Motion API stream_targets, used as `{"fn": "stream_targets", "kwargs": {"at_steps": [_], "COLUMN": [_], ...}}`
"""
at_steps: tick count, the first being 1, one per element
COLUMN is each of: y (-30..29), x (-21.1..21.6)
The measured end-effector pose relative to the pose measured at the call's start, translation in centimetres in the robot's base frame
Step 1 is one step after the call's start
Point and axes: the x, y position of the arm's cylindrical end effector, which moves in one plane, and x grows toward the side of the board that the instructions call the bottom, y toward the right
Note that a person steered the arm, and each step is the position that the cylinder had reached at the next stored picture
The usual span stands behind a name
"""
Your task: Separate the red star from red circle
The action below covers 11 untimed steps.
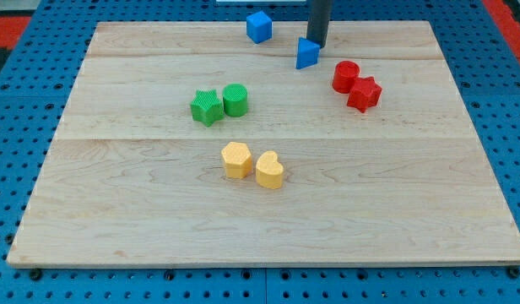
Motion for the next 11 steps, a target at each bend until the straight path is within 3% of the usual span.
{"fn": "stream_targets", "kwargs": {"at_steps": [1, 3, 5, 6, 7, 11], "y": [0.1, 2.8, -0.4, 2.6, 8.2, 10.7], "x": [1.3, 8.6, 15.6, 19.8, 21.4, 7.1]}}
